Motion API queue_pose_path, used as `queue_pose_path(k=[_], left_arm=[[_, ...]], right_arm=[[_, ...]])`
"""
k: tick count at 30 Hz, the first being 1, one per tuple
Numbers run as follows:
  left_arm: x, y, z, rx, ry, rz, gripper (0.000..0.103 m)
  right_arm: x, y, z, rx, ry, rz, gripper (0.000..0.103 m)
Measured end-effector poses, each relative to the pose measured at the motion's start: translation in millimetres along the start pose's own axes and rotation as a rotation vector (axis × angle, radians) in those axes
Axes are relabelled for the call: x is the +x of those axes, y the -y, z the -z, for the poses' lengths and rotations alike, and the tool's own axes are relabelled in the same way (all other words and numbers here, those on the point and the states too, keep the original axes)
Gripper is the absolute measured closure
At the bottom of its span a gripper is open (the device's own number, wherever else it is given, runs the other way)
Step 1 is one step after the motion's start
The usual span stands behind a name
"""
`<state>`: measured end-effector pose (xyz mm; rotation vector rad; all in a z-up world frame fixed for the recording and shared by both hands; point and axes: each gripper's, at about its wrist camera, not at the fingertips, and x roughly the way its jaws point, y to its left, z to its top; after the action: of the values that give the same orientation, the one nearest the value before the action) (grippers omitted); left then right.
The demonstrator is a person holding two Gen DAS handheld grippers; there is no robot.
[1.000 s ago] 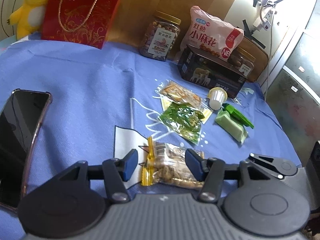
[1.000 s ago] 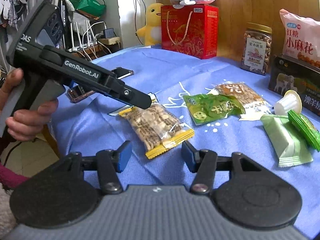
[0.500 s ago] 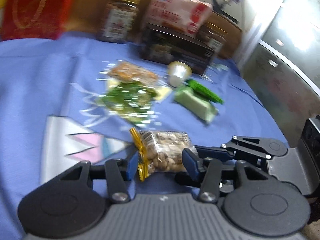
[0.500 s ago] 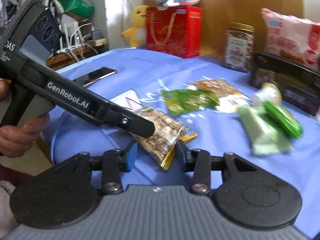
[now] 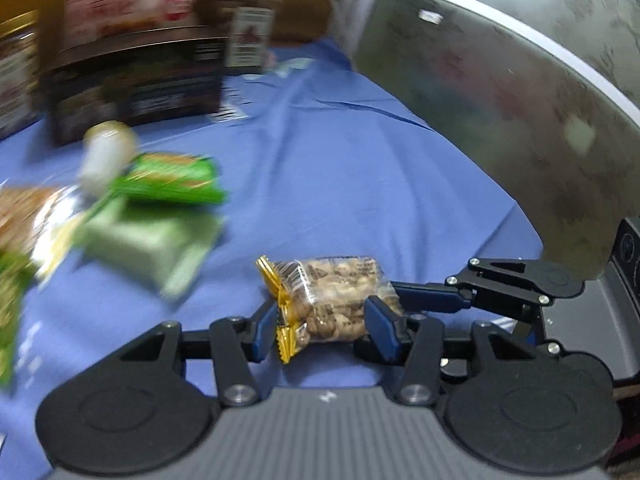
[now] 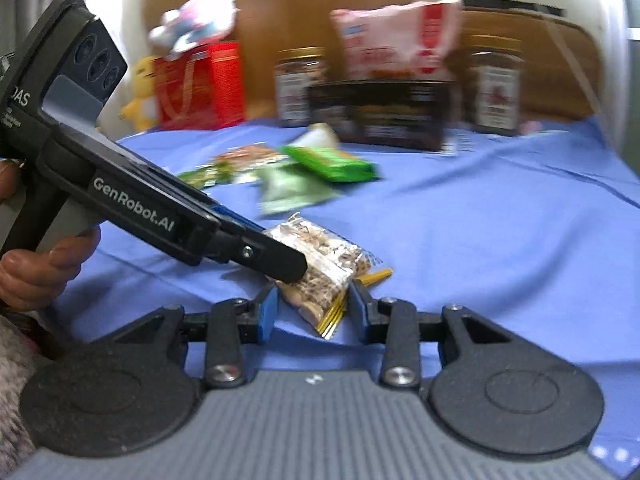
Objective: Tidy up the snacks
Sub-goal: 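Carry the nut bag with the left tool into the tin box and release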
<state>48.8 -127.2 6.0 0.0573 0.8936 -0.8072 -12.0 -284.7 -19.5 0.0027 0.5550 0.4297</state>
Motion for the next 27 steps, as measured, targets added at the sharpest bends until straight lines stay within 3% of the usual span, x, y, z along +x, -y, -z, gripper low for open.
queue_pose_path(k=[11, 15, 22, 27], left_arm=[[38, 28, -30, 0.071, -0.032, 0.023, 0.056], [39, 27, -42, 0.069, -0.009, 0.015, 0.056], [15, 0, -94, 0.045, 0.124, -0.024, 0.056], [-4, -42, -140, -0.001, 0.224, -0.113, 0.056]], right_arm=[[-9, 42, 9, 0.041, 0.048, 0.082, 0.063], [-5, 52, -2, 0.038, 0.051, 0.097, 0.065], [18, 69, -64, -0.060, 0.106, 0.084, 0.066], [61, 79, -120, -0.132, 0.165, 0.040, 0.066]])
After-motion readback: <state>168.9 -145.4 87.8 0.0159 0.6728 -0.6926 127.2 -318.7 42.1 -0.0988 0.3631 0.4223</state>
